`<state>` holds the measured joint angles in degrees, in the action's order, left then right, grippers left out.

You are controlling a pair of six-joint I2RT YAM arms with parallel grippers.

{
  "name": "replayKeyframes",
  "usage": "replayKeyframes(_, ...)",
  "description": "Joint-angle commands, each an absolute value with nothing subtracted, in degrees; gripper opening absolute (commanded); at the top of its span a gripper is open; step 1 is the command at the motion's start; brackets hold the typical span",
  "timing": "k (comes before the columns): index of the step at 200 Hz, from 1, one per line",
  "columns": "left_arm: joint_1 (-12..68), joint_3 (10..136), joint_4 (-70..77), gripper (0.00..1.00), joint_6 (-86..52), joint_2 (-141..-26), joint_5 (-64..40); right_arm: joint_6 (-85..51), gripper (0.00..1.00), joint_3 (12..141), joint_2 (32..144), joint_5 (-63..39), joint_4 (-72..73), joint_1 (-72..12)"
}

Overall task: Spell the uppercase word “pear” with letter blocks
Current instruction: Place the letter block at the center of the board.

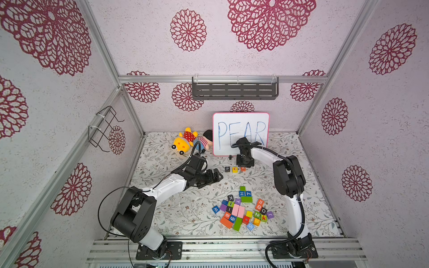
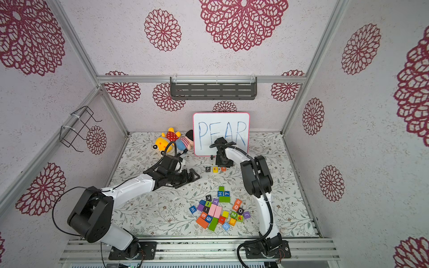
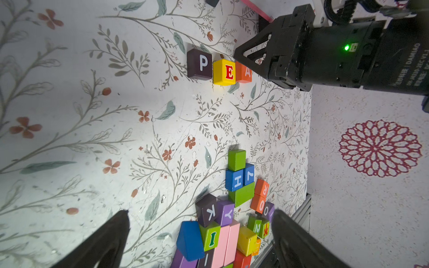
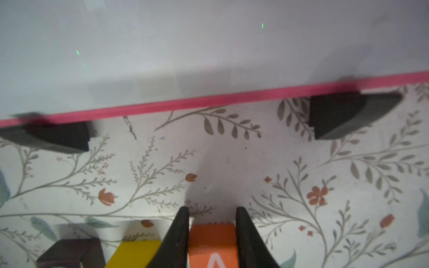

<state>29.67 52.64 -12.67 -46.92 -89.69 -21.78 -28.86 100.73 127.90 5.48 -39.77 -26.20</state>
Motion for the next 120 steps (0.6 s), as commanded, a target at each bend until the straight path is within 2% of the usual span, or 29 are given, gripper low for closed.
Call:
replayKeyframes(1,29.18,52.38,-11.17,0.98,-46.23,-87.95,-21.88,-30.85,0.25,101.71,128.23,3.56,-41.97,-26.82)
replayKeyframes(60,29.17,52.14,-10.80,0.98,-46.32,-87.98,-22.06,-31.13,0.27,100.55,128.15,2.79,-41.44,-27.15)
replayKeyframes(120,29.18,52.37,-11.16,0.98,-46.23,-87.94,-21.93,-30.95,0.44,103.80,128.57,4.00,-43.18,-26.96)
